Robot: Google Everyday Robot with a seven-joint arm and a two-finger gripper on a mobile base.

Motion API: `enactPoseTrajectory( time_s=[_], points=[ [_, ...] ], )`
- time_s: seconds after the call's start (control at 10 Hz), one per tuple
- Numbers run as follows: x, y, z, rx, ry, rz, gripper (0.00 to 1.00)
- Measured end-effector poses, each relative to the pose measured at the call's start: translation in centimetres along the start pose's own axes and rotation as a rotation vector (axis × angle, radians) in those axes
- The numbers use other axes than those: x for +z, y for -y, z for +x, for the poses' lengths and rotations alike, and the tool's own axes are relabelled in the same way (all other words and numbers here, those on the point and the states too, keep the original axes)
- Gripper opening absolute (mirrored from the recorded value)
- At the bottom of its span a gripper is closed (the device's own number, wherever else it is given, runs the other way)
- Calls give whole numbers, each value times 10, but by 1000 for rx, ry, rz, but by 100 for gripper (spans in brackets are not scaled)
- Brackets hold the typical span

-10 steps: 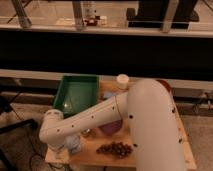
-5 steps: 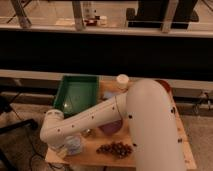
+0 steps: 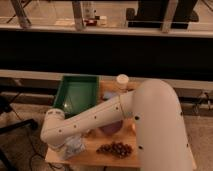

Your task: Place towel in paper cup

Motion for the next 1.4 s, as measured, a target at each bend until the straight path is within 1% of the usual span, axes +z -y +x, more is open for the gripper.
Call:
enactPoseTrajectory(
  time_s=[0.1, 0.2, 0.3, 0.5, 0.7, 0.9, 1.0, 1.1, 1.2, 1.4],
  points=[
    [-8, 0, 1, 0, -1, 10, 46],
    [-12, 0, -2, -5, 3, 7, 46],
    [-12, -1, -3, -11, 1, 3, 46],
    [4, -8, -1, -22, -5, -29, 46],
    [18, -11, 0, -33, -9, -42, 46],
    [22, -11, 0, -39, -12, -48, 45],
    [24, -12, 1, -43, -14, -49, 40],
    [25, -14, 1, -48, -16, -48, 29],
    [23, -13, 1, -56, -16, -37, 18],
    [21, -14, 3, -50, -8, -26, 4]
  ],
)
